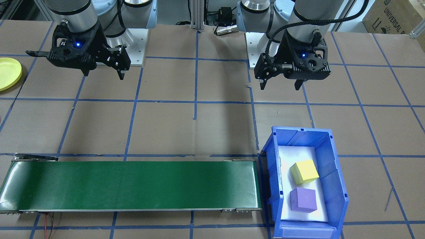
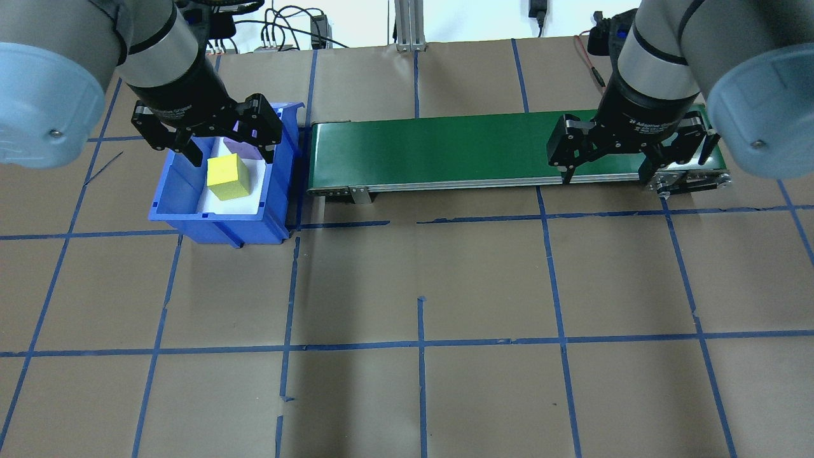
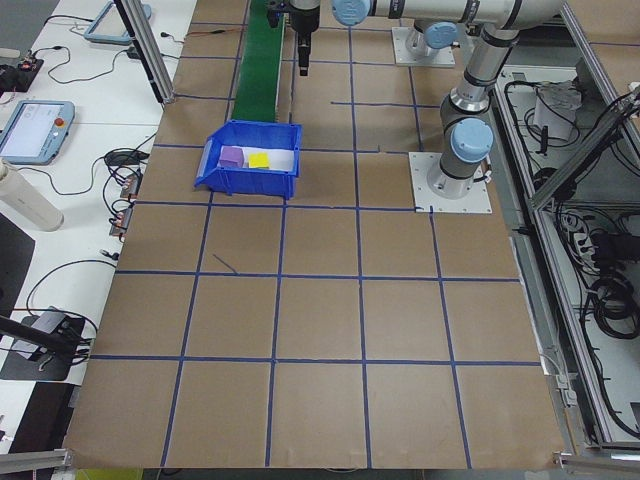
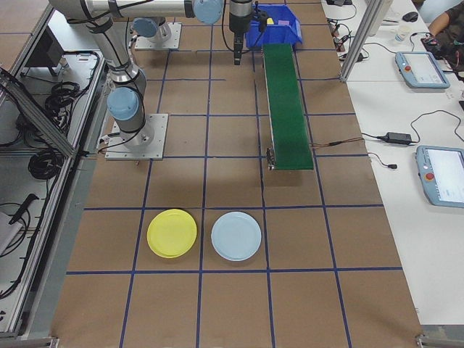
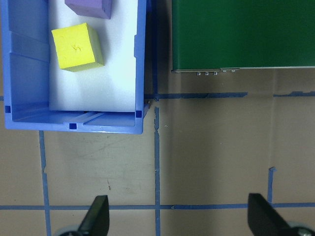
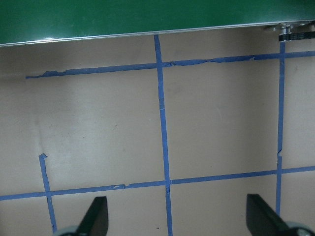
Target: Move block left to right into plate
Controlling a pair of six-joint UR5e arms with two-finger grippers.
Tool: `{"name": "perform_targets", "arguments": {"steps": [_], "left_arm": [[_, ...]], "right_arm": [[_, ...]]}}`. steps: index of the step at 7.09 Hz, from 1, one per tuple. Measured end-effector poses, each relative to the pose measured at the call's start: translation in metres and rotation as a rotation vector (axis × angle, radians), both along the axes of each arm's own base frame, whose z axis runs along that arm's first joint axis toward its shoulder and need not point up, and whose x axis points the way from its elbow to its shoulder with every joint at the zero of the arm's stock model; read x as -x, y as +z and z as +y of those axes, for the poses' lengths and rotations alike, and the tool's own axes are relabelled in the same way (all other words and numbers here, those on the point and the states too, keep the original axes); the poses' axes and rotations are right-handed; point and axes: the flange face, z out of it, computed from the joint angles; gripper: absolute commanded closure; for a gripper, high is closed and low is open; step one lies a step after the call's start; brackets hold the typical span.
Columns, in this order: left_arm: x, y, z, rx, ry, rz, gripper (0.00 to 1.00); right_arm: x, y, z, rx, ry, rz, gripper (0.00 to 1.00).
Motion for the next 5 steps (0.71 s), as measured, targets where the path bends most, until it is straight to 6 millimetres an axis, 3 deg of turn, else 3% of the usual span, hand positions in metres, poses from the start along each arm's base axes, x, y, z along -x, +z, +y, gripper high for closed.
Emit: {"name": "perform_targets", "arguments": {"steps": [2, 5], "left_arm": [[-0.021, -0.015, -0.025, -0.022, 0.035, 0.004, 0.0], [-0.103, -0.075, -0.113, -0.038, 0.058, 0.008, 0.0]], "right_arm": [[0.0, -0.009, 0.001, -0.011, 0.002, -0.007, 0.0], [0.003, -0.011, 0.002, -0.013, 0.006, -0.001, 0.0]]}}
